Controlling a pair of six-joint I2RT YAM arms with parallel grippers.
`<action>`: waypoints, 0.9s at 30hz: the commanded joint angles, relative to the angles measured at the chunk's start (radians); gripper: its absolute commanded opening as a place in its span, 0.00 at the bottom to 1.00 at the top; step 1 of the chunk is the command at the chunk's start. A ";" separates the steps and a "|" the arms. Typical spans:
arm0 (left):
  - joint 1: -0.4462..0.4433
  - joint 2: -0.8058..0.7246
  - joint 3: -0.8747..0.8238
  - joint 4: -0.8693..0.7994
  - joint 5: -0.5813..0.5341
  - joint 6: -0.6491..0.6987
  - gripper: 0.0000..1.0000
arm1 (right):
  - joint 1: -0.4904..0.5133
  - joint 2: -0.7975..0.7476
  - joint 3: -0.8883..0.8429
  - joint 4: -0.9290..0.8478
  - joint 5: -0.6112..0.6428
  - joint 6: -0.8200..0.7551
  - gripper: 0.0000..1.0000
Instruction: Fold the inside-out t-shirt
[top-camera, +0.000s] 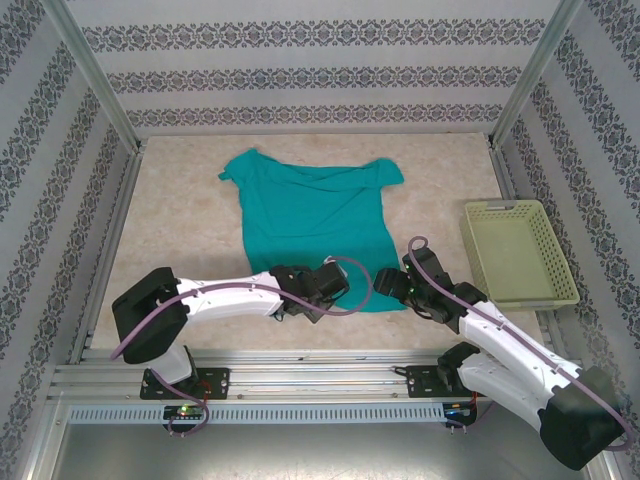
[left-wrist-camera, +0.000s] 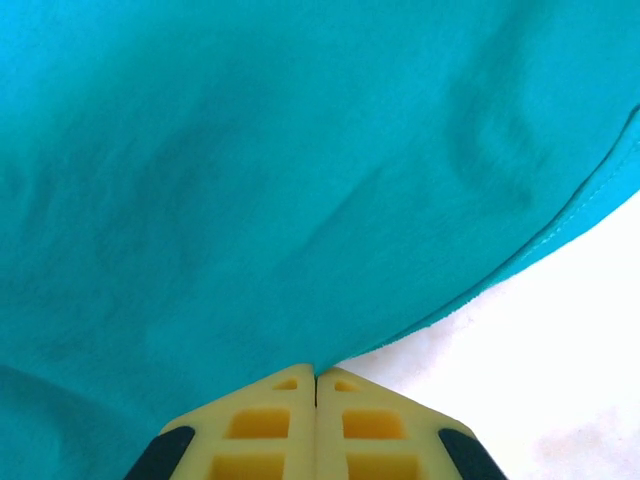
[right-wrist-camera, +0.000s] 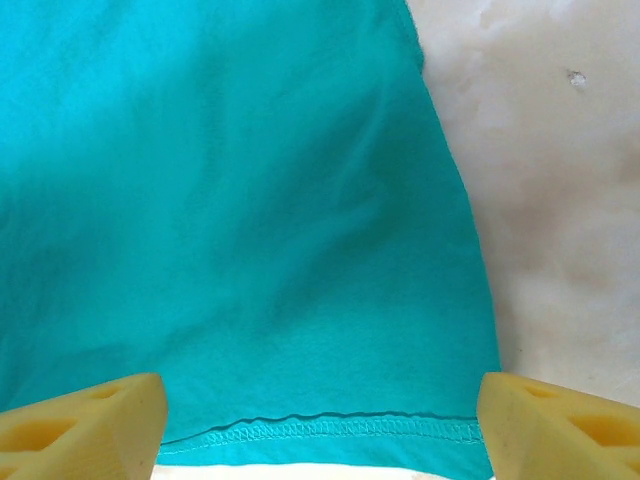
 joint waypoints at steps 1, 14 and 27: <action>0.026 -0.044 -0.022 0.036 0.040 -0.003 0.01 | 0.013 0.000 0.024 0.015 0.026 -0.018 0.81; 0.074 -0.109 -0.018 0.074 0.065 -0.050 0.00 | 0.043 -0.027 0.000 0.078 0.002 -0.045 0.81; 0.257 -0.239 -0.009 0.226 0.302 -0.204 0.00 | 0.487 0.124 -0.154 0.788 0.128 -0.164 0.84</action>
